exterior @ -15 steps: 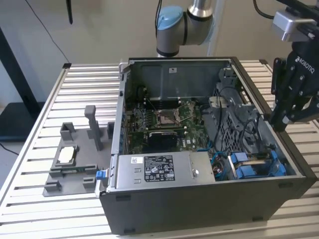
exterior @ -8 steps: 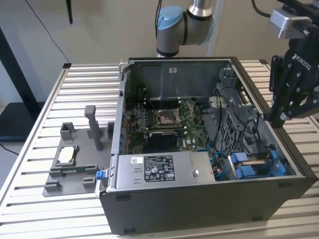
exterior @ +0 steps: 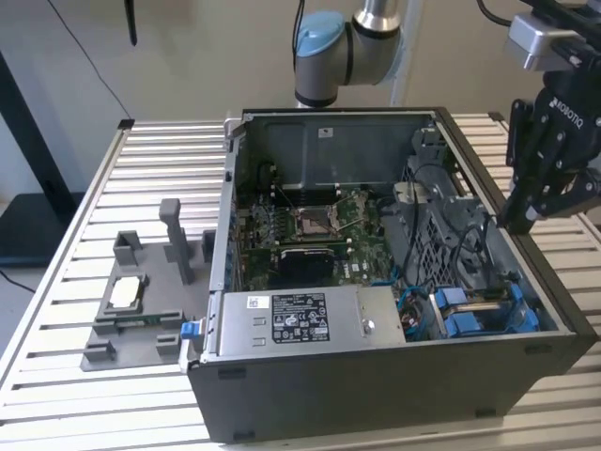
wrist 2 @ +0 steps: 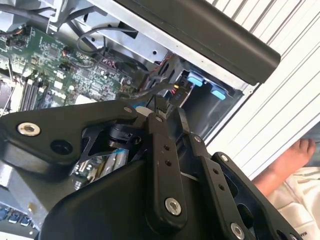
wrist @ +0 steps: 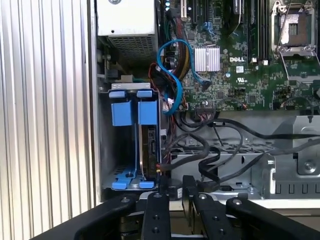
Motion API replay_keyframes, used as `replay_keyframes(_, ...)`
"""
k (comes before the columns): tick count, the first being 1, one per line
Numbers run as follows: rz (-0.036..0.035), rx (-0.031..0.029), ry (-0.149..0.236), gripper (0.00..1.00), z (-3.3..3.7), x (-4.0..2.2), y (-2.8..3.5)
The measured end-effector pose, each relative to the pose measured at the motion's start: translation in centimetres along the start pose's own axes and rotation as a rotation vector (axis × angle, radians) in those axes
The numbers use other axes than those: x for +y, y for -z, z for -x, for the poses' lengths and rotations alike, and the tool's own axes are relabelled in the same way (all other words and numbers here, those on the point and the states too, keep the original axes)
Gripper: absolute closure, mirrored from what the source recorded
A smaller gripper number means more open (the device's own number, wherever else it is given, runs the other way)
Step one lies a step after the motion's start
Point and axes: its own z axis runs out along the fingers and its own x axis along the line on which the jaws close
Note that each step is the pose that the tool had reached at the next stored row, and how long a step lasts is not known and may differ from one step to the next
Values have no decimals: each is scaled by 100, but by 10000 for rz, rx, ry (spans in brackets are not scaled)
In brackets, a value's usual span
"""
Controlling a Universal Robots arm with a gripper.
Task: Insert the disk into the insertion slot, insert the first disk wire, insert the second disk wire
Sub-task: 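Insert the second disk wire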
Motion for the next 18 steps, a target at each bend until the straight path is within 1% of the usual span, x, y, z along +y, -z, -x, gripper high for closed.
replay_keyframes(10, -1, 1, -1, 74, 10, 0, 1)
replay_keyframes(15, -1, 0, -49, 74, 97, 2, 0)
replay_keyframes(18, -1, -1, -52, 74, 146, -33, 1)
